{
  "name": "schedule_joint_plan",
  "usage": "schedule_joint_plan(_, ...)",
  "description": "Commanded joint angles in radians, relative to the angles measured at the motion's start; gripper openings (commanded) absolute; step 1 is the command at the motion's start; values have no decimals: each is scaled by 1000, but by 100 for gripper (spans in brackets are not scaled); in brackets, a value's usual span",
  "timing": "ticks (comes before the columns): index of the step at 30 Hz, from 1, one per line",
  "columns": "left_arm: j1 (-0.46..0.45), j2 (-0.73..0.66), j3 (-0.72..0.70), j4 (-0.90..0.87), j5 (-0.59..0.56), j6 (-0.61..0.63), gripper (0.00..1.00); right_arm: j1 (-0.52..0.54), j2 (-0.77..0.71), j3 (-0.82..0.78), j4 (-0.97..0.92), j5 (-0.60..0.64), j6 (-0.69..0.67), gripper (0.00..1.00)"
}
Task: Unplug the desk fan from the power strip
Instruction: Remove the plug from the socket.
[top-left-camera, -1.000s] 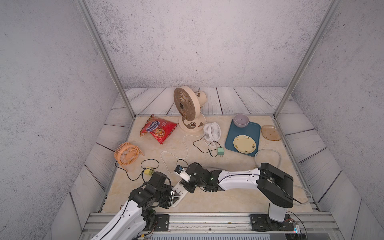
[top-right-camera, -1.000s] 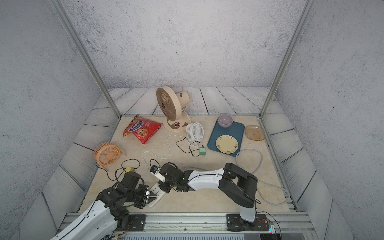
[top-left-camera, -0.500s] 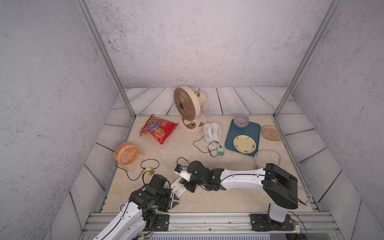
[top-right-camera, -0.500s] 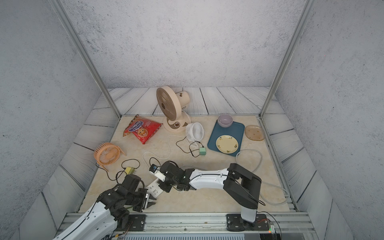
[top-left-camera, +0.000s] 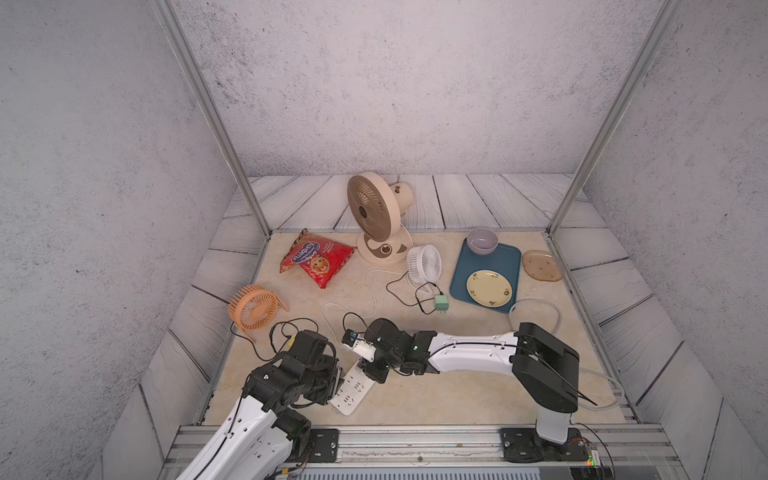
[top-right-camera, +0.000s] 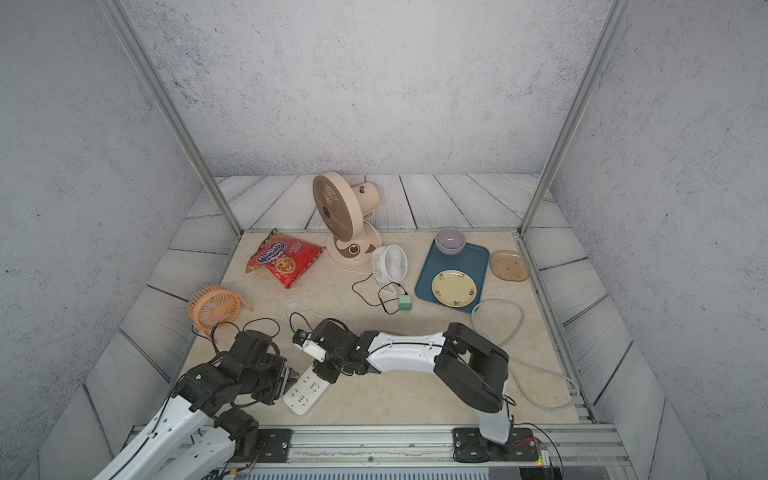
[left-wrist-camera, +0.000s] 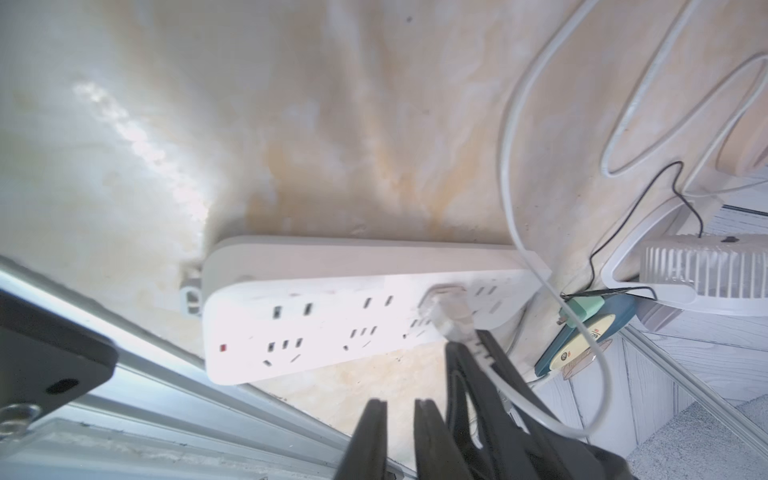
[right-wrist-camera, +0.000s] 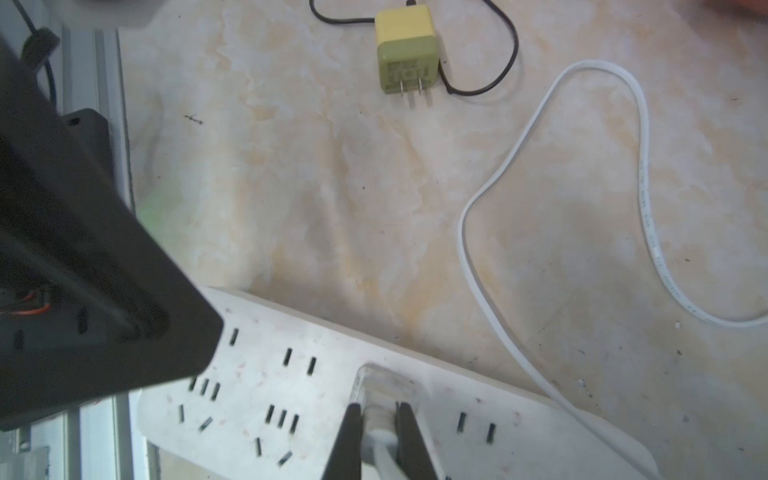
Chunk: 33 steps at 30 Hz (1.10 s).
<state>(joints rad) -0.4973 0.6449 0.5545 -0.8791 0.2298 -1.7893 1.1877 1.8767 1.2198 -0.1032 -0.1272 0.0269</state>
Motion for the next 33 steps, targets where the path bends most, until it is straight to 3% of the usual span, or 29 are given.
schedule_joint_plan(1,20,51,-13,7,-37,58,20,-3,17,34,-37,-24,-2,0)
schedule_joint_plan(9,26,103,-181,259,91,-40,19,-6,25,44,-40,-20,24,0)
schedule_joint_plan(16,28,122,-240,289,128,-86,21,-7,21,47,-28,-42,29,0)
schedule_joint_plan(25,28,123,-327,160,188,-127,21,-20,-34,75,-12,-96,2,0)
schedule_joint_plan(33,29,6,-375,22,135,-196,18,-20,-77,81,16,-122,-5,0)
